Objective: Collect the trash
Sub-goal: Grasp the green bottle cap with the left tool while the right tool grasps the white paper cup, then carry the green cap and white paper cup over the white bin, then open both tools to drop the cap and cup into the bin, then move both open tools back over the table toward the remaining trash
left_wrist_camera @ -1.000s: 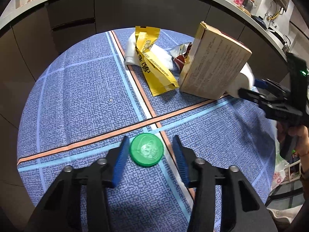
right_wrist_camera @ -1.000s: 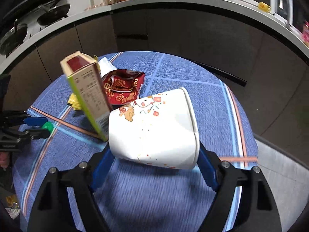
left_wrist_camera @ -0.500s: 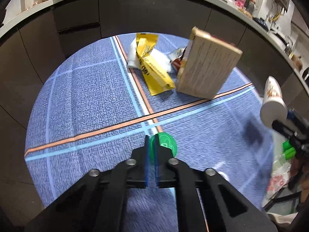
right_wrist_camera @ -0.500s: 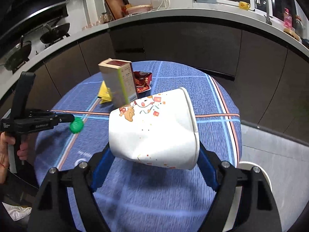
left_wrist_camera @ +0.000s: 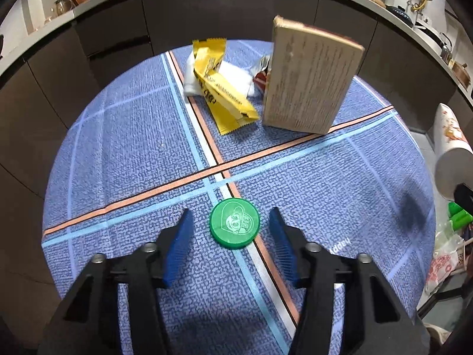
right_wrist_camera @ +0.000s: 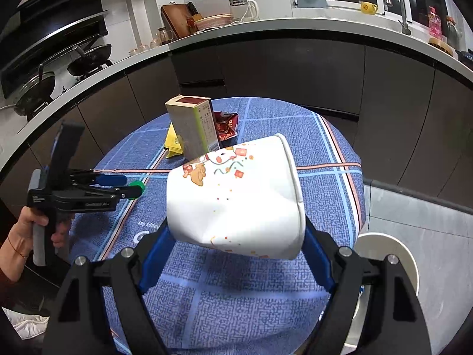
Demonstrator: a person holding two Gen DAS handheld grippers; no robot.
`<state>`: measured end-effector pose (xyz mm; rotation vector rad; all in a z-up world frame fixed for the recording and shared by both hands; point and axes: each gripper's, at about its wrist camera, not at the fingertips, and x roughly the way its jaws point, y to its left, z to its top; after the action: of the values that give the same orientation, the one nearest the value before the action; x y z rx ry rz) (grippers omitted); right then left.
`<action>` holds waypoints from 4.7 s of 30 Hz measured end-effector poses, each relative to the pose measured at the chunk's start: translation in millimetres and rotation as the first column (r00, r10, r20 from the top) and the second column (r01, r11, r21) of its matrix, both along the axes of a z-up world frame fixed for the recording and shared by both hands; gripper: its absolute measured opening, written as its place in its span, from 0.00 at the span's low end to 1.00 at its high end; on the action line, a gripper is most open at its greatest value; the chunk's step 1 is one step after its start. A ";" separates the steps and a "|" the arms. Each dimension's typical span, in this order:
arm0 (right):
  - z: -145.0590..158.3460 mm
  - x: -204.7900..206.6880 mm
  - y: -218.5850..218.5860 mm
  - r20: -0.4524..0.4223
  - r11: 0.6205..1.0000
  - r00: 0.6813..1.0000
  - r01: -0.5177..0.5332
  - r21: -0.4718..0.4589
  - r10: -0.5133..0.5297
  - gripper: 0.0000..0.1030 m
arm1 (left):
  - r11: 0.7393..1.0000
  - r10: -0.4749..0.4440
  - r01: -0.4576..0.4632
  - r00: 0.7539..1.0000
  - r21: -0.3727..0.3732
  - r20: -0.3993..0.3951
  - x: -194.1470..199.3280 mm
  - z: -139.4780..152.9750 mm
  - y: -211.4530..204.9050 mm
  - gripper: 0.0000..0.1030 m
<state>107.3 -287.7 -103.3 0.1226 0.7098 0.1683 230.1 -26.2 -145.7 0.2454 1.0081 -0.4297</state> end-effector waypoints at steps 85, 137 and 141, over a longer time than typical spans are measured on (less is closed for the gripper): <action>-137.0 -72.5 -175.0 -0.258 0.960 0.929 0.279 0.023 -0.264 0.78 | 0.835 -0.549 0.536 0.823 -0.121 -0.143 -81.5 -34.6 -331.4 0.34; -9.3 -55.4 -79.1 -0.007 0.997 0.997 0.074 0.009 -0.074 0.93 | 0.952 -0.015 0.017 1.000 -0.305 0.012 -77.4 73.0 -80.3 0.92; 9.6 -33.5 -58.3 0.015 1.000 1.000 0.025 0.015 -0.025 0.88 | 0.951 0.074 -0.071 0.997 -0.300 0.001 -72.0 73.8 -36.6 0.92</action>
<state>73.9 -346.0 -93.6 0.1441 0.6913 0.1503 158.2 -62.8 -72.0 -0.0620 0.9232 -0.5070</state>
